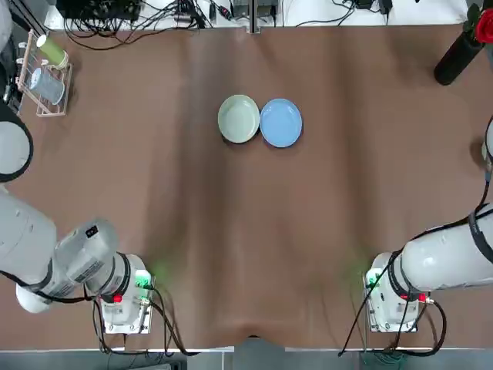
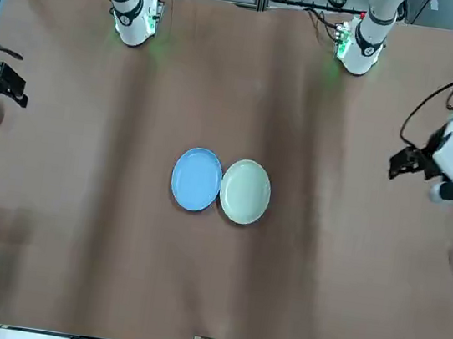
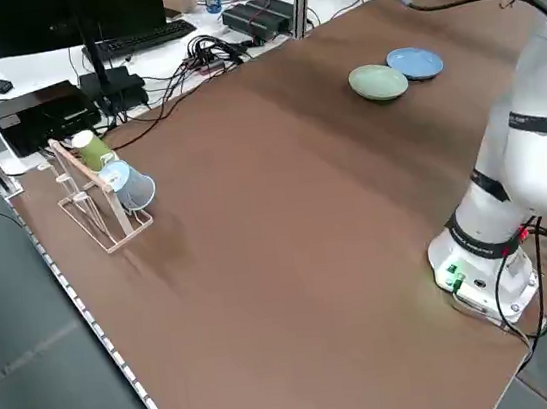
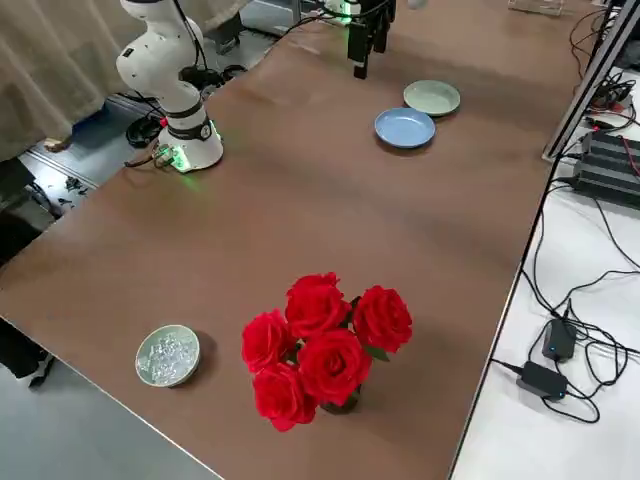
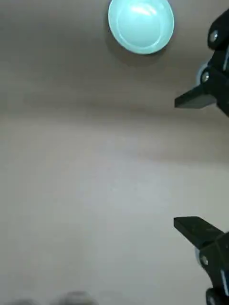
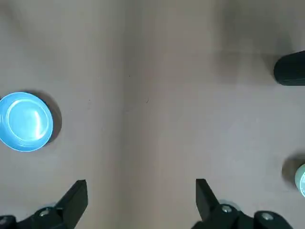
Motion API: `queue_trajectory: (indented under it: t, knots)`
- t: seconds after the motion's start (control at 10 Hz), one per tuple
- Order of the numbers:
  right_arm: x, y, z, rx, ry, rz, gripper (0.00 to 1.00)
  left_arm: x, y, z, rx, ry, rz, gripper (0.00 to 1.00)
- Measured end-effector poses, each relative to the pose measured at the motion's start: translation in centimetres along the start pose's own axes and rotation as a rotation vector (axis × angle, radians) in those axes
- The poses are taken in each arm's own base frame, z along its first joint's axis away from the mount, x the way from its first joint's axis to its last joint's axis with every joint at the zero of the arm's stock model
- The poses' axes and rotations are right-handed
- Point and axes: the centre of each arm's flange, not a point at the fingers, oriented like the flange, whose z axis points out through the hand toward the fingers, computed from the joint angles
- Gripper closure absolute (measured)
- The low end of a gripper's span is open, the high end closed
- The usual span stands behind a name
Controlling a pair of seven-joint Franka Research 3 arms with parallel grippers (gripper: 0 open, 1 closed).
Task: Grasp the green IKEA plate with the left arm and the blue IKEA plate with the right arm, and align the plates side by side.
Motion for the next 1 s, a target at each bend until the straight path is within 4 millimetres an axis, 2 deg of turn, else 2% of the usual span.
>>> queue_trajectory:
  t: [0.2, 0.3, 0.7, 1.0]
  knots:
    - [0.1, 0.0, -0.1, -0.001, 0.009, 0.000, 0.00, 0.1, -3.7, -0.5, -0.029, 0.001, 0.002, 0.00]
    - [0.3, 0.0, -0.2, -0.001, 0.029, 0.000, 0.00, -0.4, -4.5, -0.7, -0.033, 0.000, -0.001, 0.00]
    - [0.8, -0.1, -0.6, 0.000, 0.069, -0.002, 0.00, -3.6, -3.9, -2.3, -0.023, 0.016, -0.012, 0.00]
    - [0.8, -0.4, -0.6, 0.000, 0.070, -0.008, 0.00, -4.0, -3.9, -2.6, -0.023, 0.019, -0.012, 0.00]
